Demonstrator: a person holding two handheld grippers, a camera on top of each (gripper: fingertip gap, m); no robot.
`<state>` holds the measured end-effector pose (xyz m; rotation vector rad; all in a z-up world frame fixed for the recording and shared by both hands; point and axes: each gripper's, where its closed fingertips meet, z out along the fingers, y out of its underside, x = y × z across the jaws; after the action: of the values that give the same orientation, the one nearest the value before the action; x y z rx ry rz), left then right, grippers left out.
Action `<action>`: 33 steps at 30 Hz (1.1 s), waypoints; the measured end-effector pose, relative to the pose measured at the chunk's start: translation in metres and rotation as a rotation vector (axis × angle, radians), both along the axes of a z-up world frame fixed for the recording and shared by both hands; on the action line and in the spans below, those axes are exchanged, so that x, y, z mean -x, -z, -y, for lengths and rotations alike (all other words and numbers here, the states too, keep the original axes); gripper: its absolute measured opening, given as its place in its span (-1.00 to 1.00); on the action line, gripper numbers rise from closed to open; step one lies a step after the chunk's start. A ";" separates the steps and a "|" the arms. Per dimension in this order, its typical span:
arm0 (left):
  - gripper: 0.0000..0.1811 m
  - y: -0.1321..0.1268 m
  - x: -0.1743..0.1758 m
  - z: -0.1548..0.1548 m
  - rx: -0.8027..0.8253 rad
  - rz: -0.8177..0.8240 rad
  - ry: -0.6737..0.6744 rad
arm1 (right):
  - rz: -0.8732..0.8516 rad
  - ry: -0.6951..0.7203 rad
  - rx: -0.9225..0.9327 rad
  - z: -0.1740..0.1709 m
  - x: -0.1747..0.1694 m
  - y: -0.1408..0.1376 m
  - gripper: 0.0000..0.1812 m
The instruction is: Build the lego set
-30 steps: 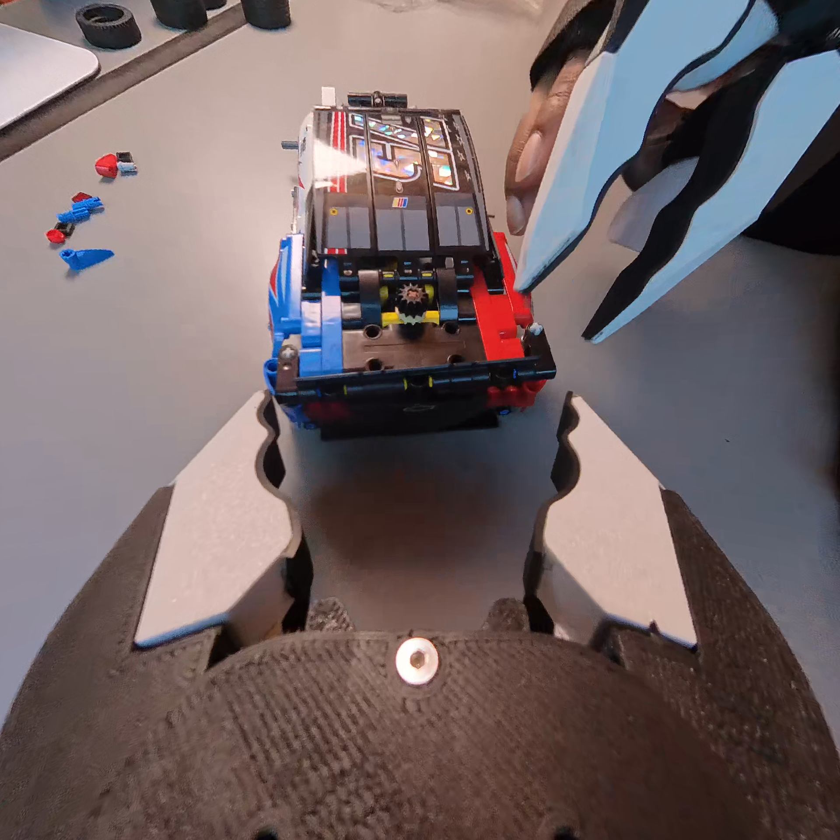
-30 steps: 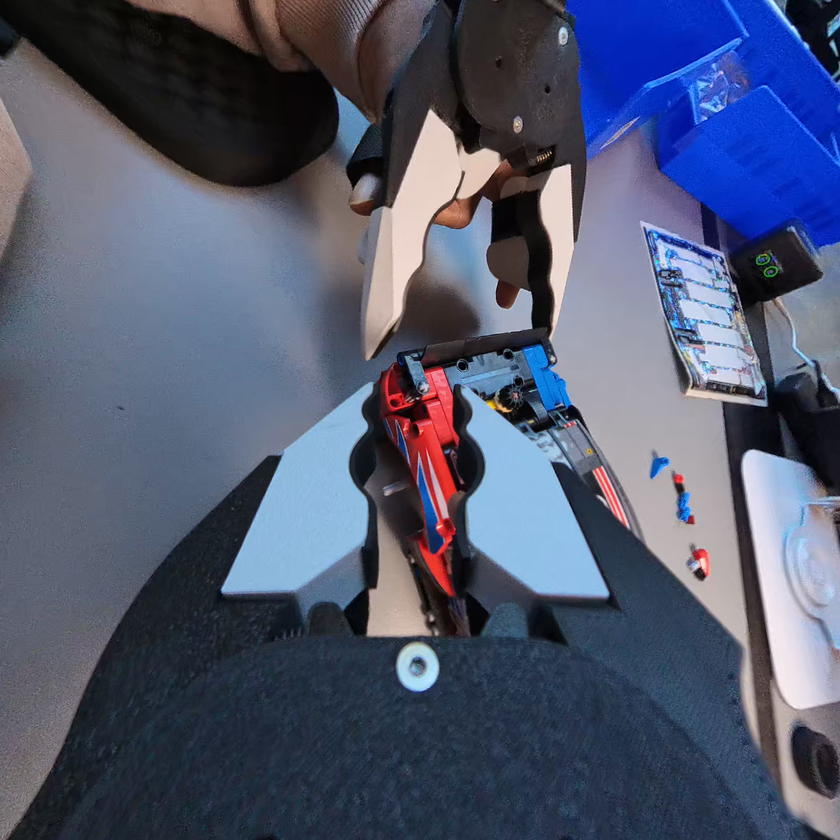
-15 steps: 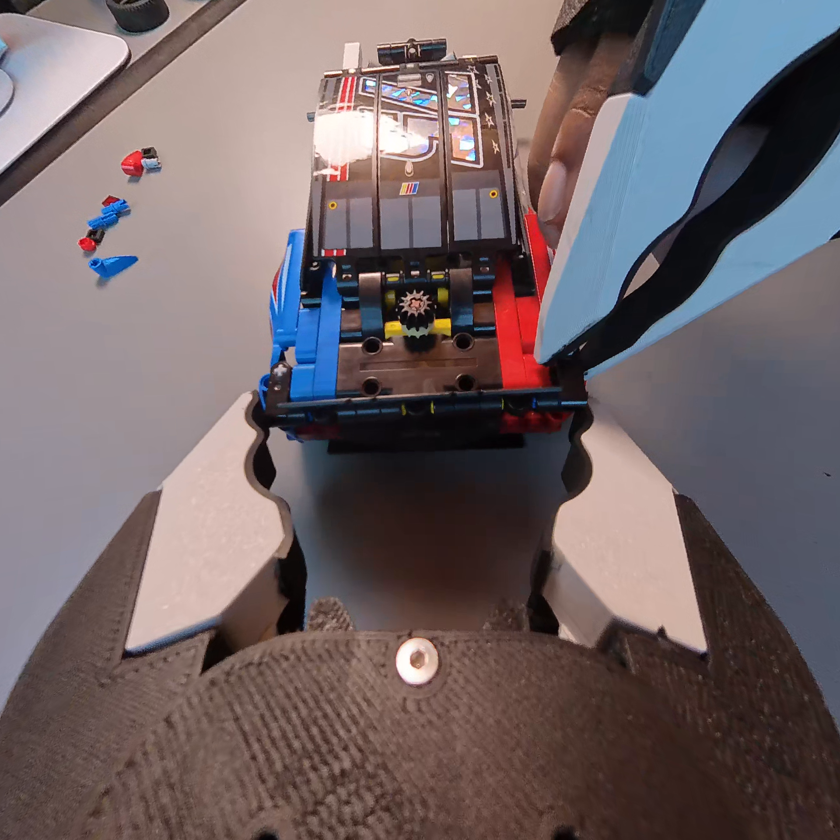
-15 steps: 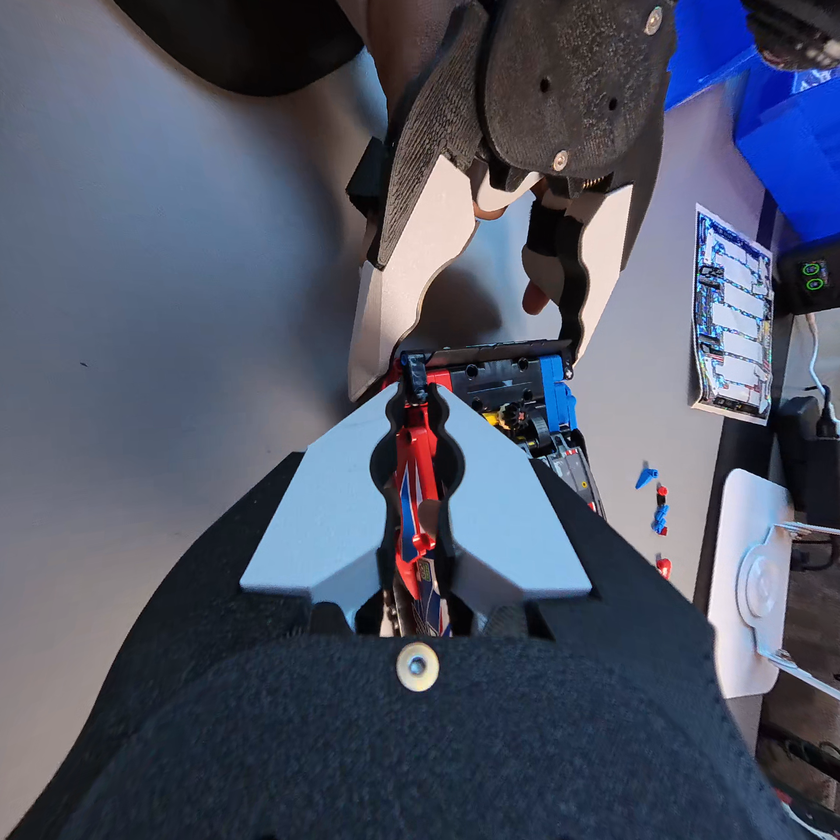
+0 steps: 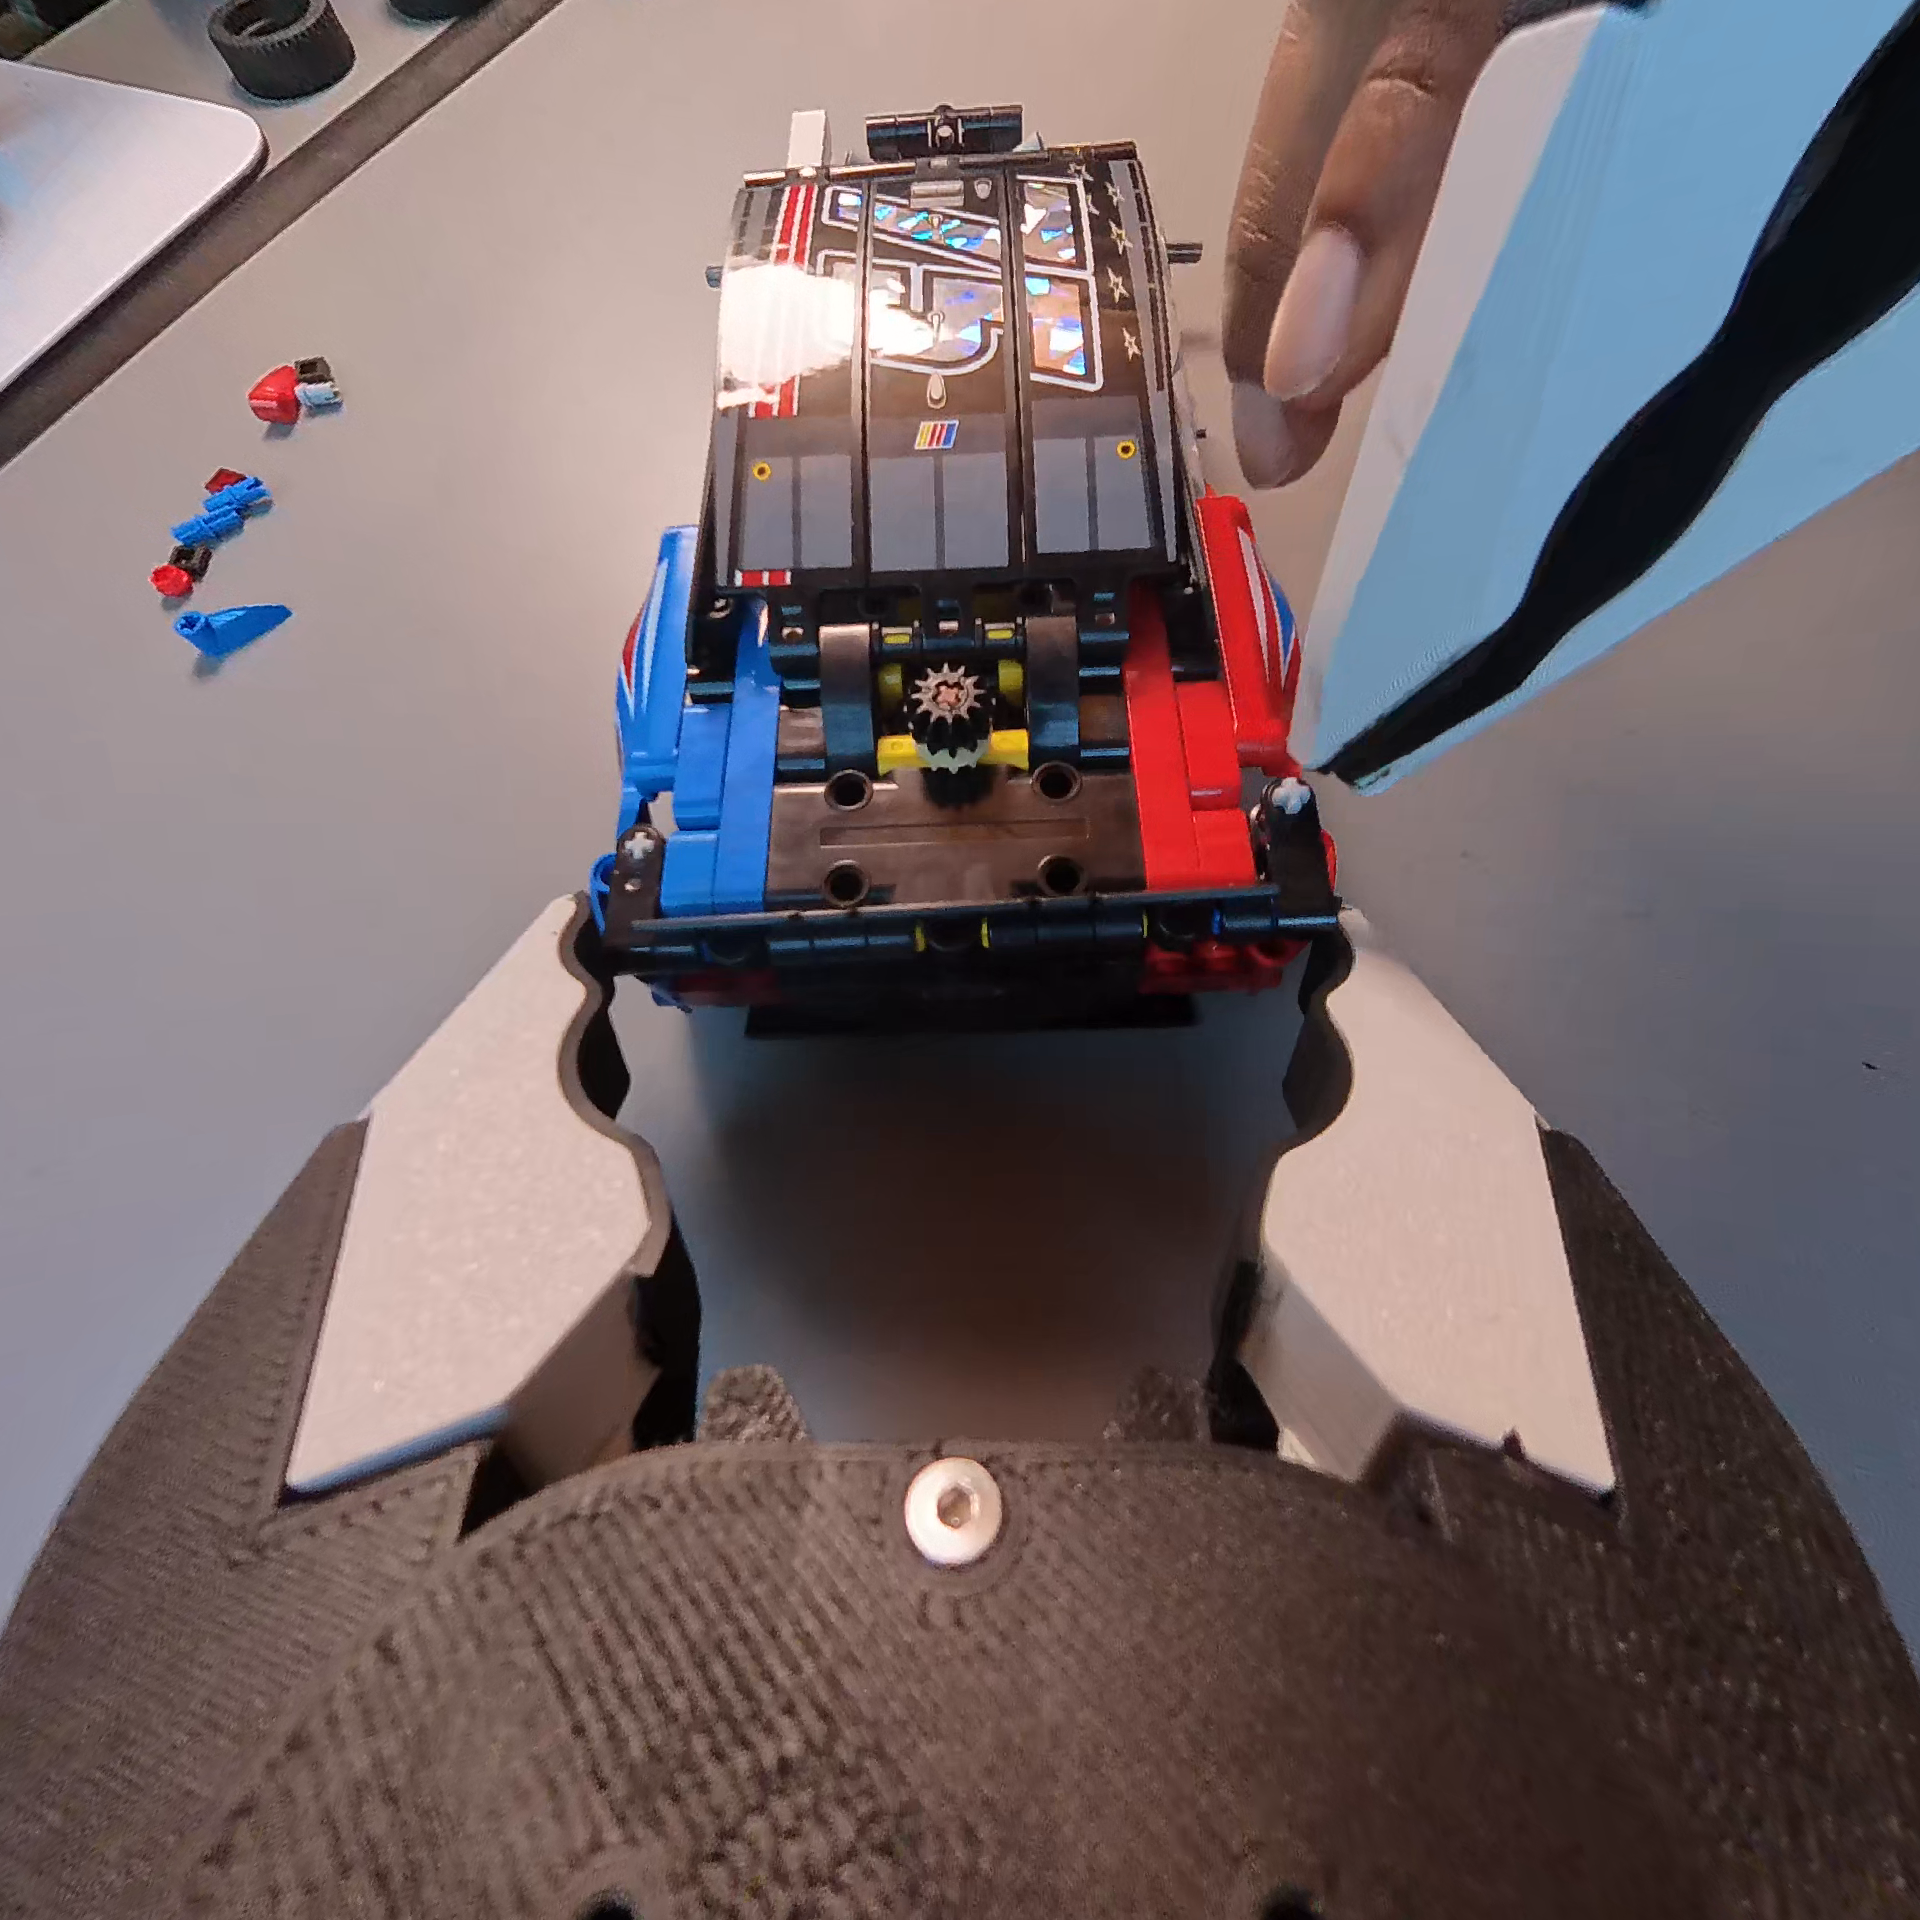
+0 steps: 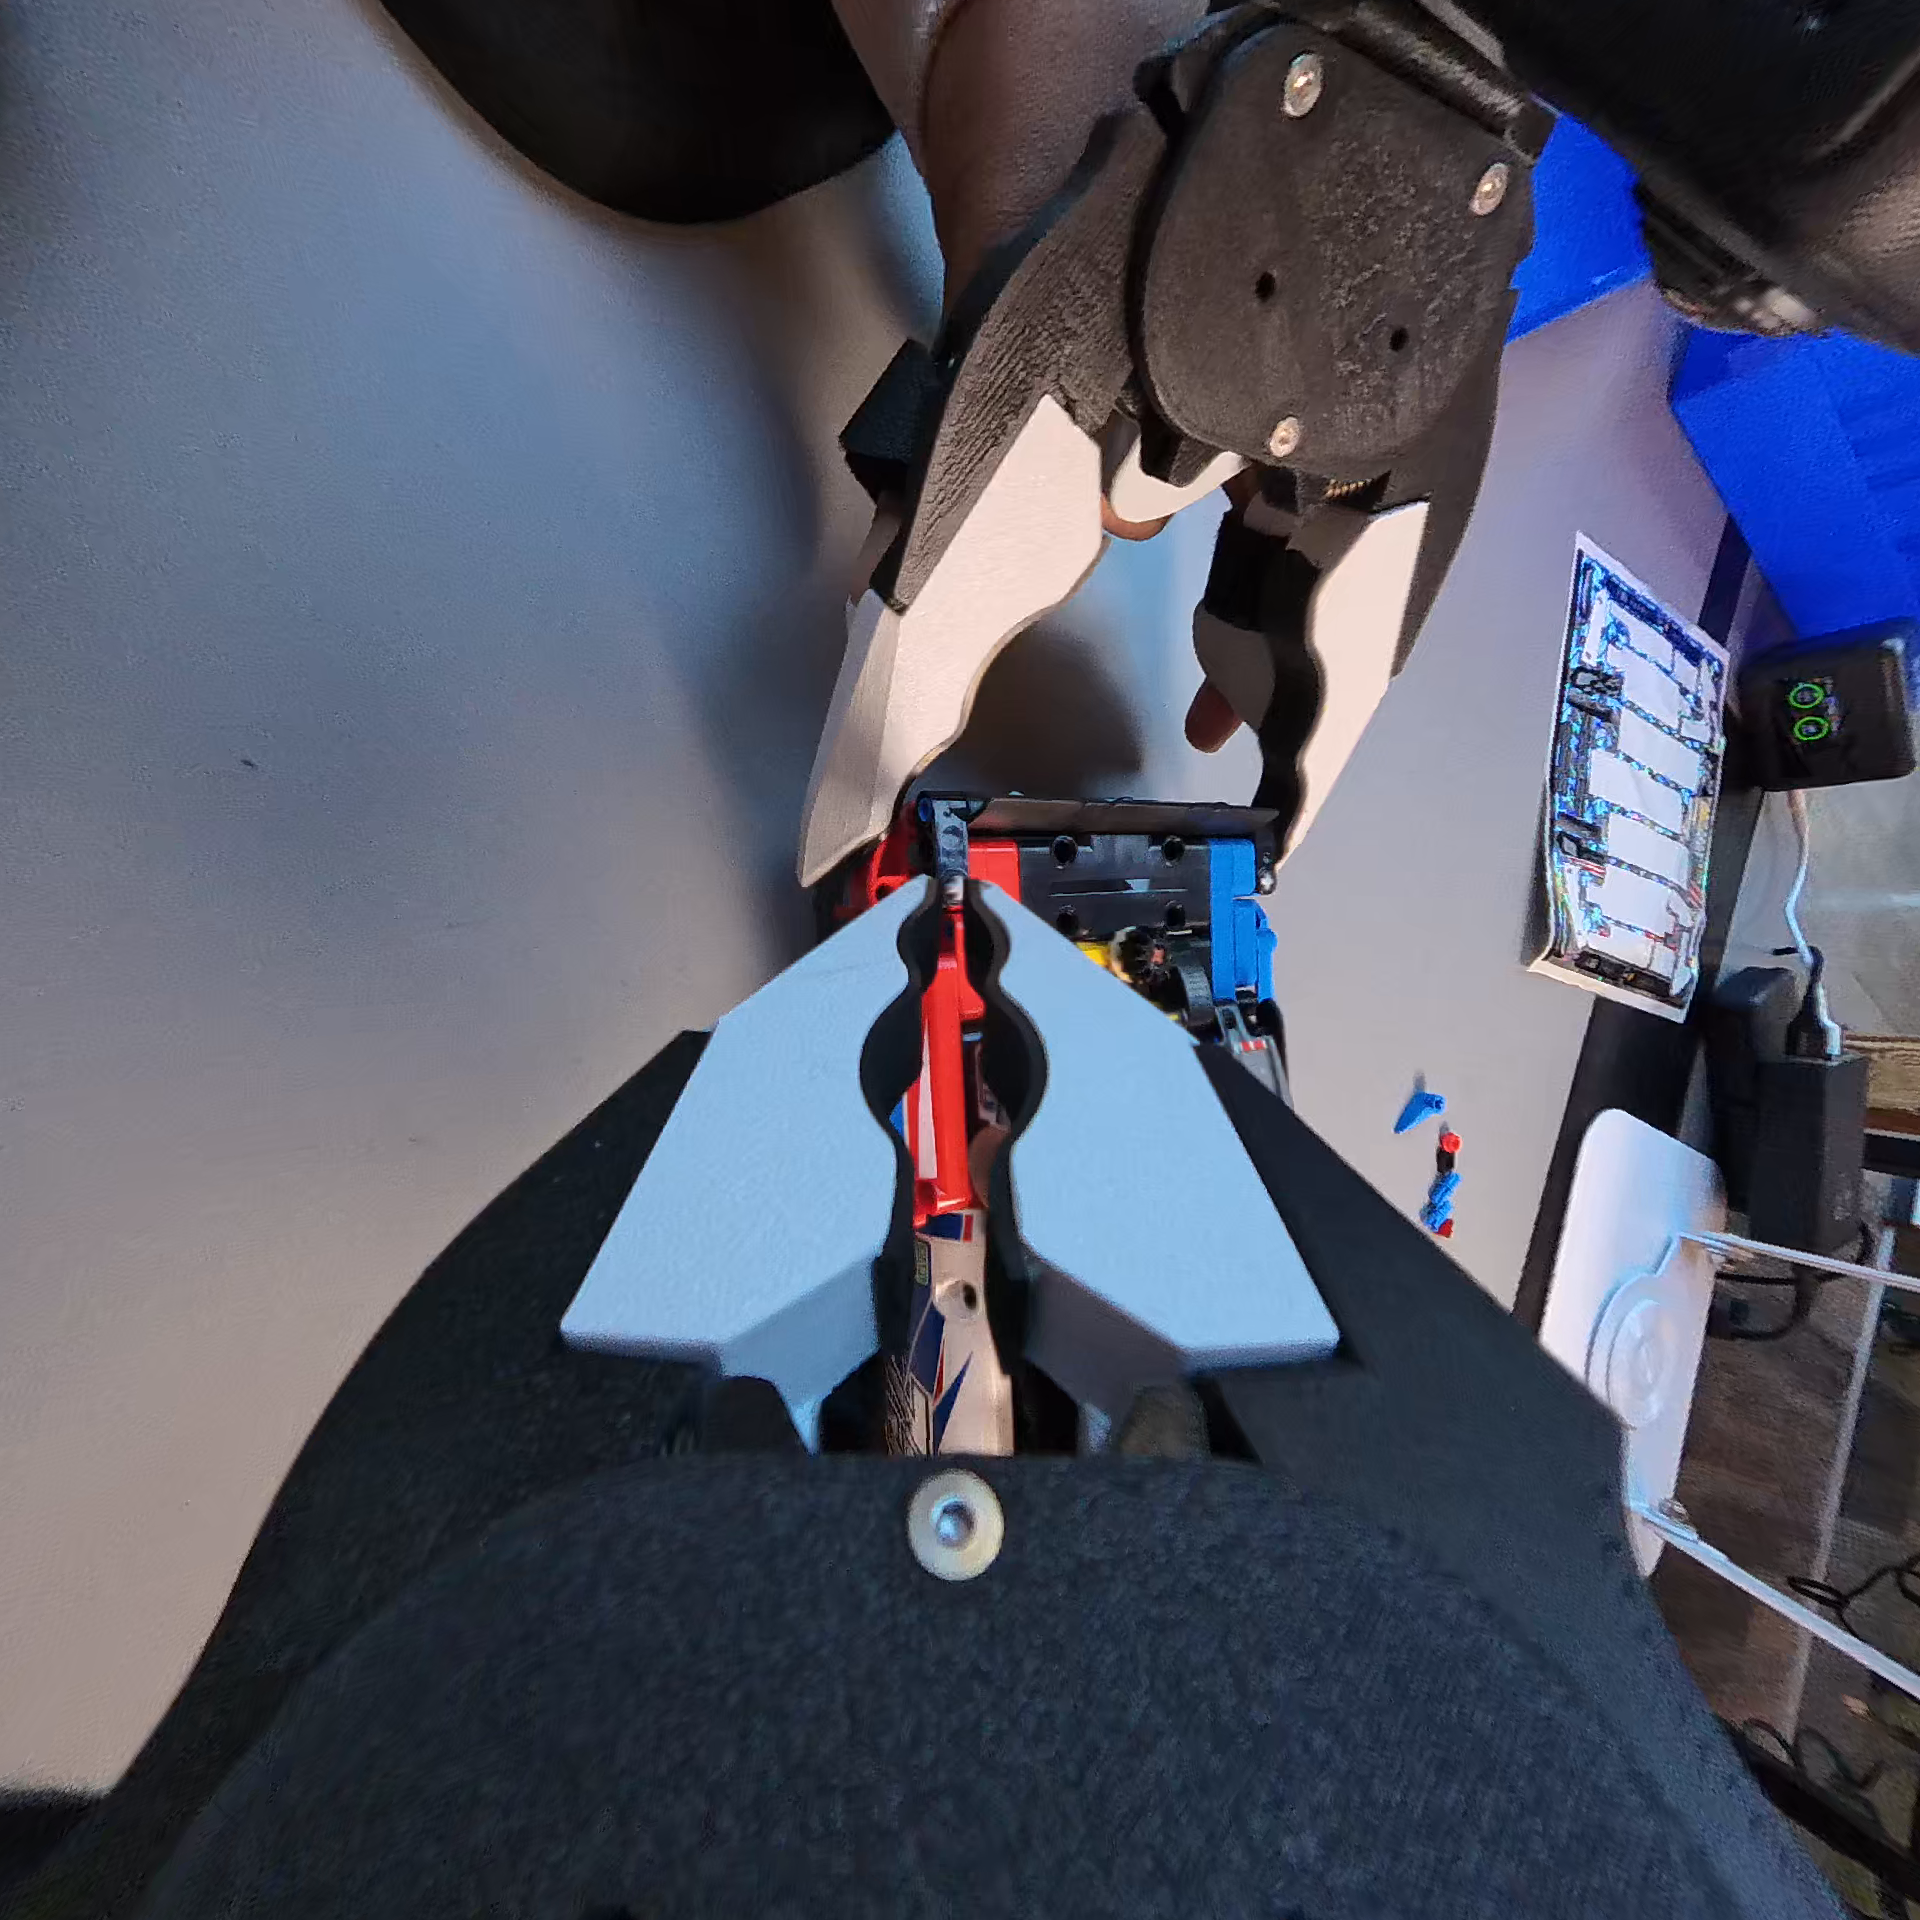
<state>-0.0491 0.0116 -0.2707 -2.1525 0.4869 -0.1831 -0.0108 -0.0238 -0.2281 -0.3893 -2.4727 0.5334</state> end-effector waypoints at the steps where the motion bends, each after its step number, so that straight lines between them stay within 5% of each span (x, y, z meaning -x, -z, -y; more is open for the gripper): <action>1: 0.43 0.000 0.000 0.000 0.000 0.000 0.000 | -0.005 -0.003 -0.019 0.000 0.000 0.003 -0.96; 25: 0.43 0.000 0.001 0.001 0.004 -0.002 0.000 | -0.218 -0.140 -0.432 -0.003 0.002 0.012 -0.99; 33: 0.43 0.000 0.001 0.001 0.002 0.001 0.002 | -0.183 -0.079 -0.291 -0.003 0.002 0.011 -0.99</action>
<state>-0.0497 0.0109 -0.2709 -2.1536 0.4882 -0.1862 -0.0133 -0.0209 -0.2394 -0.1206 -2.3485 0.2221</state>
